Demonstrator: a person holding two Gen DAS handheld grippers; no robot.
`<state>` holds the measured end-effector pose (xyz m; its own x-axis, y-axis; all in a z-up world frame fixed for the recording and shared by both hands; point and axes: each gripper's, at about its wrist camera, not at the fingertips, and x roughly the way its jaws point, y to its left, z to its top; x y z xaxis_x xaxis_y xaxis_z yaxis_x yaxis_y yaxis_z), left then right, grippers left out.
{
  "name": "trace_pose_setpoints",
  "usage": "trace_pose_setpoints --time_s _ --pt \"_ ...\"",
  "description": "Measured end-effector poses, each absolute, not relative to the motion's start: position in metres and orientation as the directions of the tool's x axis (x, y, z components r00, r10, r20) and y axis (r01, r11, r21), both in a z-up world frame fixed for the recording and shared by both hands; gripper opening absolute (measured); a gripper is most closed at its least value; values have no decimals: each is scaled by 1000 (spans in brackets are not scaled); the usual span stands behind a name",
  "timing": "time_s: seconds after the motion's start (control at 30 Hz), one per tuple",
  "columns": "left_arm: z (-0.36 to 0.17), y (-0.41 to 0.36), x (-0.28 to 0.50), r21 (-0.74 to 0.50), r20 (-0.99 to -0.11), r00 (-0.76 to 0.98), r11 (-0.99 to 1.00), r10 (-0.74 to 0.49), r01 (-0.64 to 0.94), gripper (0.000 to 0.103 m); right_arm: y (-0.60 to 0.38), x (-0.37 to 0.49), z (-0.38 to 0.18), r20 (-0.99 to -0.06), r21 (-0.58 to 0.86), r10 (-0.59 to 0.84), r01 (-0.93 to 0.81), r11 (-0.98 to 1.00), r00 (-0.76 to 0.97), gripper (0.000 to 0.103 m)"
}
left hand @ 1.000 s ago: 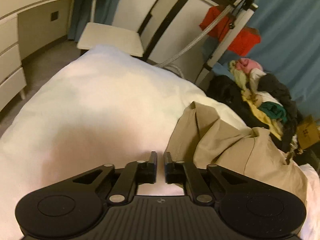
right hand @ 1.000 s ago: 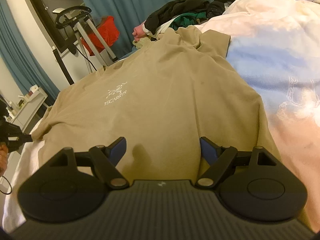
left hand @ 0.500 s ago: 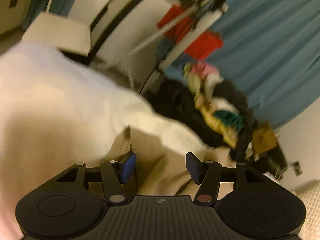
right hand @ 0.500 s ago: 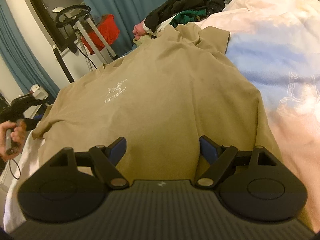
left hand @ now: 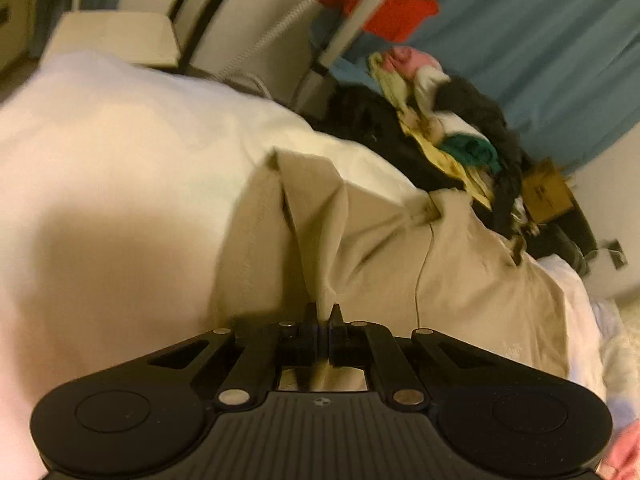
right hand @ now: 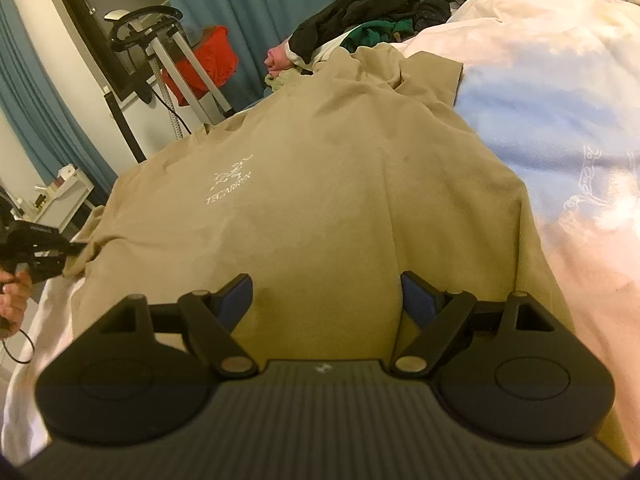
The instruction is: Fold clothes
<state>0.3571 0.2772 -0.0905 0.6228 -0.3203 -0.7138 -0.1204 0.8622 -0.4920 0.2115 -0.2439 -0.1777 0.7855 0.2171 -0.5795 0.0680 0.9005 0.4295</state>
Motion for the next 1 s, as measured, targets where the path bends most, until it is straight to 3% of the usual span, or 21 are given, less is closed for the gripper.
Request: trace_pose_setpoints --time_s 0.1,0.2,0.3,0.43,0.5,0.6,0.77,0.83,1.0 --pt "-73 289 350 -495 -661 713 850 -233 -182 3 -243 211 -177 -576 416 209 64 907 791 82" --pt "-67 284 349 -377 -693 715 893 -96 -245 4 -243 211 -176 -569 406 200 60 912 798 82" --pt "-66 270 342 -259 -690 723 924 26 -280 24 -243 212 -175 -563 399 194 58 915 803 82" --pt "-56 246 318 -135 -659 742 951 123 -278 39 -239 208 -168 -534 358 178 30 933 826 82" --pt "-47 232 293 -131 -646 755 957 114 -257 42 -237 204 -162 -510 344 178 10 939 842 82" --pt "-30 202 252 -124 -614 783 968 97 -217 57 -234 197 -152 -474 322 177 -18 947 863 82" --pt "2 133 177 -120 -543 838 984 44 -130 69 -231 177 -131 -403 305 194 -69 950 894 82" --pt "15 102 148 -127 -516 857 988 7 -84 79 -233 166 -121 -373 317 212 -91 944 903 82" --pt "26 30 87 -108 -463 885 994 -52 2 88 -240 136 -101 -307 326 228 -123 937 924 82"
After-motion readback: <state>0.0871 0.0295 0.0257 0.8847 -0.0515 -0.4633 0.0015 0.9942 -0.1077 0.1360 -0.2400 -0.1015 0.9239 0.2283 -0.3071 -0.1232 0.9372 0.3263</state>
